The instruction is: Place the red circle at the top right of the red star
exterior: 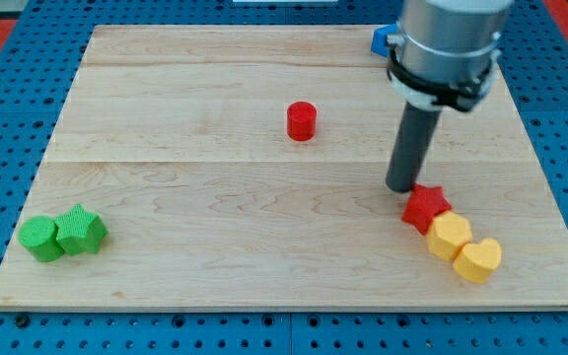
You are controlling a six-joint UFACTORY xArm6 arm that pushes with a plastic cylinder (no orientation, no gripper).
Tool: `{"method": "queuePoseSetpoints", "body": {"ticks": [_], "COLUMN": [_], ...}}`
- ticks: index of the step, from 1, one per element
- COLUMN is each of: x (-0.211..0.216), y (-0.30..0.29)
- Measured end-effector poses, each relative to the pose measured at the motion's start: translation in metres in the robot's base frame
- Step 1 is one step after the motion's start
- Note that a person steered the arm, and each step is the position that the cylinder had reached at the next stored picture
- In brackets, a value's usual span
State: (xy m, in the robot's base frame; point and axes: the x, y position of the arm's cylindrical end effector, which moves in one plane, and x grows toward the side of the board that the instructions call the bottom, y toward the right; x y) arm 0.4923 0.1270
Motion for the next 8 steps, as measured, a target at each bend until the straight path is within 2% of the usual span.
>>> {"method": "queuePoseSetpoints", "body": {"ticks": [1,2,3,4,5,6,8], "x": [-0.024,-0.026,-0.082,-0.135,-0.127,-0.069,-0.101], "y": [-0.069,-0.177,-0.223,-0.189,-0.114,-0.112,-0.124]}}
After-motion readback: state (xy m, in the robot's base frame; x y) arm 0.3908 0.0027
